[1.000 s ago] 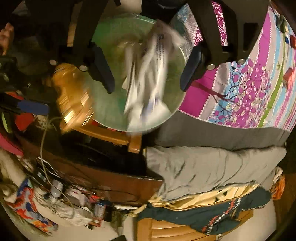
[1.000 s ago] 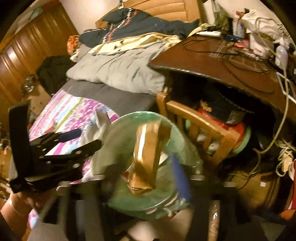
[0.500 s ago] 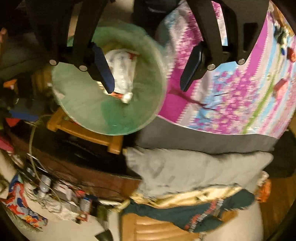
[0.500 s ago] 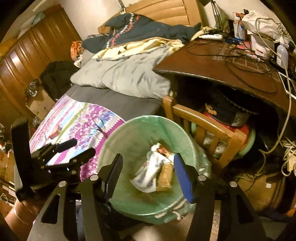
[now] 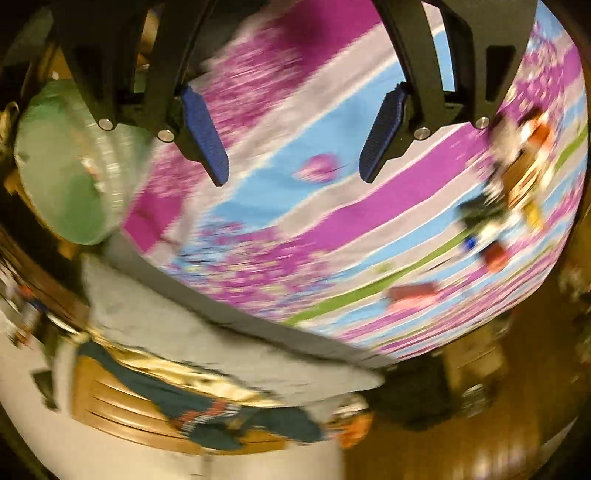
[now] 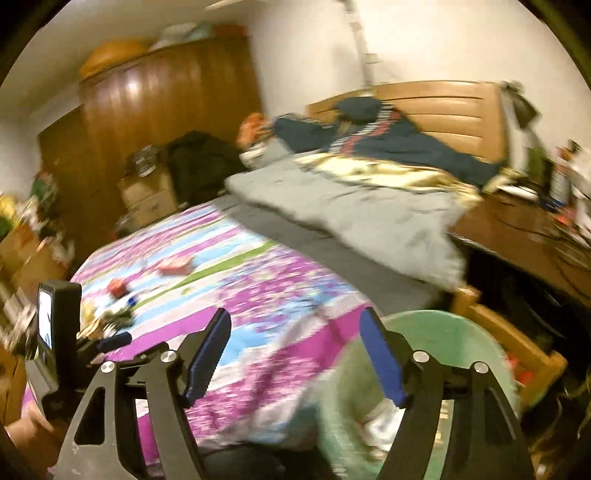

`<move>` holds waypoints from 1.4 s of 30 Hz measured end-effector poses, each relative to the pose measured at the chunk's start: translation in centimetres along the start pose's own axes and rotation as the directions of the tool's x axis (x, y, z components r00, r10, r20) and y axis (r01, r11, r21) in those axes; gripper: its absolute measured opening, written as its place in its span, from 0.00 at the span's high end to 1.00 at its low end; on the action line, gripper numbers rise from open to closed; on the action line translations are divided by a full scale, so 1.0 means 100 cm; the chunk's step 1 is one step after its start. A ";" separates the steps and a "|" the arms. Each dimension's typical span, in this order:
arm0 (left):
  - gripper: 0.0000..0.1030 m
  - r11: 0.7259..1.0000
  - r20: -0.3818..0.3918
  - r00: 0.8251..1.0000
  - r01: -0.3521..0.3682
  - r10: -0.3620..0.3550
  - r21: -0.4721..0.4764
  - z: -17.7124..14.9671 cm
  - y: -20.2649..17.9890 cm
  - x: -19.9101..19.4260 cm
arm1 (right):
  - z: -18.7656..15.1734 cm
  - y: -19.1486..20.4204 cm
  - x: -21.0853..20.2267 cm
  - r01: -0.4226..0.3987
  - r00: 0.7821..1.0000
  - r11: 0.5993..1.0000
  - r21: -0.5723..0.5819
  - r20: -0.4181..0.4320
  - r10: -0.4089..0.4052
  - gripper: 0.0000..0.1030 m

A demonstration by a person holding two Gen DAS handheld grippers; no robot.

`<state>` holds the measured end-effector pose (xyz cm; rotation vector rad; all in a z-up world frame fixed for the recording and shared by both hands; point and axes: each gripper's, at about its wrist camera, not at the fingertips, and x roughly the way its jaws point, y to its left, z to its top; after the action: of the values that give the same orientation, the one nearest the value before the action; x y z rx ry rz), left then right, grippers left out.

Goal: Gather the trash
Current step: 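Move both tools back over the remaining trash on the bed, then grasp the orange-white paper cup with the left tool while the right tool grasps the sock ball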

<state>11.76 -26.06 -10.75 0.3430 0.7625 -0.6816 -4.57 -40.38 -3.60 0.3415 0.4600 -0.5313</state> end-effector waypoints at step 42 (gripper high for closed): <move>0.75 0.934 -0.113 0.985 -0.085 0.131 0.346 -0.099 0.327 0.048 | -0.116 0.456 0.346 -0.672 0.508 0.739 0.052 -0.694 0.511 0.61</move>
<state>31.26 1.07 -19.57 0.7495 0.7464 -0.6908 43.34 -12.54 -21.94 0.4439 1.0547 0.3819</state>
